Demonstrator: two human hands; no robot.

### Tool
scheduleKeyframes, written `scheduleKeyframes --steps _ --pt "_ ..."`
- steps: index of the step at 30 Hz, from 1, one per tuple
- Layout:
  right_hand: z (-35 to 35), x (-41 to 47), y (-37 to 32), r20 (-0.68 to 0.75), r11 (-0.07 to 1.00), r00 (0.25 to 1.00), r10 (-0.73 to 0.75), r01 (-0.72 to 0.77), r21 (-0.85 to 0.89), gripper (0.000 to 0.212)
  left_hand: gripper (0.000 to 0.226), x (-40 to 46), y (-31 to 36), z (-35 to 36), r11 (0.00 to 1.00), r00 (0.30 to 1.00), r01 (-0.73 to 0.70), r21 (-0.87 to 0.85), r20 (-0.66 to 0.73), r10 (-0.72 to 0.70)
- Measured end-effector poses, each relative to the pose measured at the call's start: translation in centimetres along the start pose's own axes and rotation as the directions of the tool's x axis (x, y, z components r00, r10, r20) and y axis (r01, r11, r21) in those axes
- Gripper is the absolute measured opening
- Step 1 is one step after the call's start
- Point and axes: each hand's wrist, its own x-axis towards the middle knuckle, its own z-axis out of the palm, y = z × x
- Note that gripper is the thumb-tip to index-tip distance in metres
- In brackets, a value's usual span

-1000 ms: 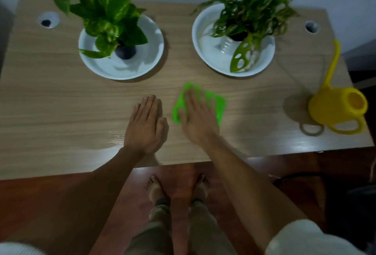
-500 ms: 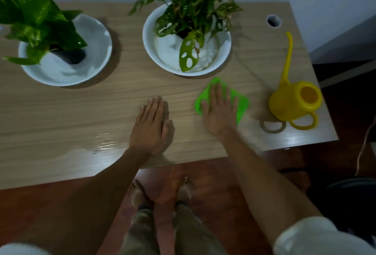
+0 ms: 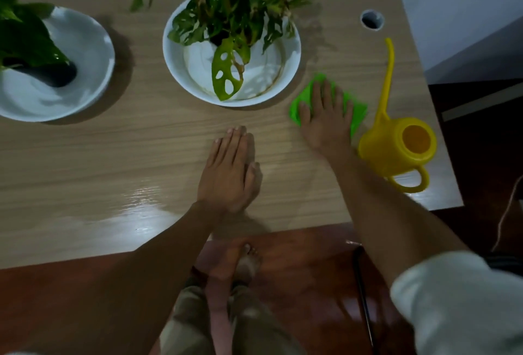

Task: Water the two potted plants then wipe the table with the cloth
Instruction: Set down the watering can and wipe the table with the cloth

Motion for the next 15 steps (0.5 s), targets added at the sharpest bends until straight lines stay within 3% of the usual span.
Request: scheduleKeyframes --steps 4,10,12,15 --pt "0.2 2.6 -1.2 0.047 0.999 0.999 0.024 -0.026 0.036 0.070 0.066 0.0 0.2 0.6 1.000 1.000 0.003 0.025 0.001 -0.003" --pt "1.8 -10.3 -1.1 0.059 0.968 0.967 -0.249 0.250 -0.018 0.066 0.067 0.8 1.9 1.0 0.998 0.998 0.069 0.003 0.006 -0.069" --pt "2.1 -13.9 0.0 0.041 0.963 0.963 -0.267 0.268 -0.028 0.066 0.066 1.0 2.4 1.1 0.998 0.998 0.068 0.001 0.008 -0.068" --pt "1.6 -12.3 0.9 0.075 0.968 0.968 -0.239 0.243 -0.055 0.068 0.065 1.0 2.1 0.8 0.999 0.999 0.039 0.007 0.008 -0.039"
